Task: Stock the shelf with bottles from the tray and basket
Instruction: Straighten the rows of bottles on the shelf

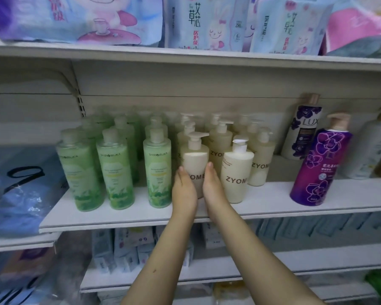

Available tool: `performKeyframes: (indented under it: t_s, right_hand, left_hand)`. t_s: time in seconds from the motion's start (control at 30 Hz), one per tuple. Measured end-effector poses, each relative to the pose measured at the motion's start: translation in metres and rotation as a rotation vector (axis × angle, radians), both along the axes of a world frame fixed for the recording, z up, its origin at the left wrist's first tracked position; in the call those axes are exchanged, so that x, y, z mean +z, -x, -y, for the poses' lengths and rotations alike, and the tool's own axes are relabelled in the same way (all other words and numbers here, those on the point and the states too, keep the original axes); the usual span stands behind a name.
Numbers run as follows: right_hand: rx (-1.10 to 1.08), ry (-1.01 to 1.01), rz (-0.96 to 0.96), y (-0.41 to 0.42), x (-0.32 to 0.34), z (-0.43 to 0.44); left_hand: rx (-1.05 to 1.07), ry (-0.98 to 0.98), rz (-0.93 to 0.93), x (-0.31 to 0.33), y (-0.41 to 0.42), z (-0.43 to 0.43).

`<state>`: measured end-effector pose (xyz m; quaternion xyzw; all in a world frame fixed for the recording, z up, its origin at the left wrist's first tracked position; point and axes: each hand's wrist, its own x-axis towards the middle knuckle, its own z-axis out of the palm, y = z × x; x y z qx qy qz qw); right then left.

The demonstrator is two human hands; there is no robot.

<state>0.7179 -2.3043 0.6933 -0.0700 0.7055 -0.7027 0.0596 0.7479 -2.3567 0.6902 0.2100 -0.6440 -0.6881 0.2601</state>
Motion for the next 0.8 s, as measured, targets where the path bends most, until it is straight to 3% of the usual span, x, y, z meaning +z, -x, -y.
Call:
performKeyframes:
  t_s: [0.37, 0.8]
  right_hand:
    - [0.212, -0.034, 0.013, -0.025, -0.003, -0.025]
    - [0.241, -0.041, 0.07, -0.02, 0.0, -0.026]
  left_hand:
    - [-0.072, 0.018, 0.017, 0.0, -0.038, -0.006]
    - [-0.111, -0.021, 0.045, 0.002, -0.029, -0.002]
